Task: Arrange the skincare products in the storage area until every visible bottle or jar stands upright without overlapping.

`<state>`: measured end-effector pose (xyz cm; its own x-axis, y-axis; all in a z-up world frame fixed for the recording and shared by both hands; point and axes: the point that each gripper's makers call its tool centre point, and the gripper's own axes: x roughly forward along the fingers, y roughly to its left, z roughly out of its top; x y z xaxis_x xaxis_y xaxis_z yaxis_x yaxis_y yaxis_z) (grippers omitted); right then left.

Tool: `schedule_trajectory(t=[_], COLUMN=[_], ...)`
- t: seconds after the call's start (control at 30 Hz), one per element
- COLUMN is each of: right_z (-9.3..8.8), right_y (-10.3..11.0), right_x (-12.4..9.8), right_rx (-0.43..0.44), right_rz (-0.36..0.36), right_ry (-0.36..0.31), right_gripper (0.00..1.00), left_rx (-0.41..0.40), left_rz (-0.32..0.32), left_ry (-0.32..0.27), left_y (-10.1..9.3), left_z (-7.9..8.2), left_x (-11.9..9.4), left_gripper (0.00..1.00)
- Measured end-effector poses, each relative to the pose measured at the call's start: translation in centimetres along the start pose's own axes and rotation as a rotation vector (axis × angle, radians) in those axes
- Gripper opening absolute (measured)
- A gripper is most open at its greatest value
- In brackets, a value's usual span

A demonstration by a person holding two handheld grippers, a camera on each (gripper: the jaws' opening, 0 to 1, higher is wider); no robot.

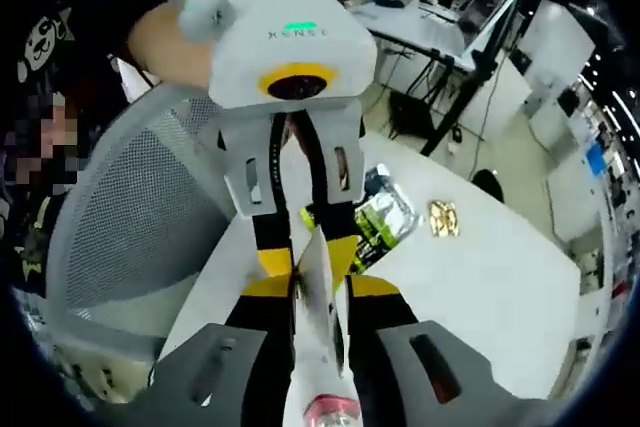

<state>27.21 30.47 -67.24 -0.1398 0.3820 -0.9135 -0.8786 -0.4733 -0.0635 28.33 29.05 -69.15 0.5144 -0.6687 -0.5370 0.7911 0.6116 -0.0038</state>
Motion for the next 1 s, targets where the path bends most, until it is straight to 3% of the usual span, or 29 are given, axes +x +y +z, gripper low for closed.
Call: schedule_trajectory(t=[0.07,0.6,0.8,1.0], right_z=[-0.1,-0.5,-0.9,-2.8], right_y=[0.3,0.0,-0.6,-1.5], right_x=[0.2,0.1,-0.3,-0.6], right_rx=[-0.02,0.063,0.127,0.194], right_rz=[0.014,0.005,-0.006,-0.034], right_ry=[0.04,0.088,0.094,0.14], right_gripper=[0.11,0.09,0.09,0.09], left_rx=[0.029,-0.026,-0.057,-0.074], left_rz=[0.006,-0.011,0.011,0.068], left_ry=[0.009,-0.017,-0.047,-0.062], left_y=[0.0,-0.1,0.3,1.4], left_z=[-0.2,0.0,0.5,0.6], left_x=[0.1,0.5,0.5,0.1], left_gripper=[0.12,0.16,0.18,0.19])
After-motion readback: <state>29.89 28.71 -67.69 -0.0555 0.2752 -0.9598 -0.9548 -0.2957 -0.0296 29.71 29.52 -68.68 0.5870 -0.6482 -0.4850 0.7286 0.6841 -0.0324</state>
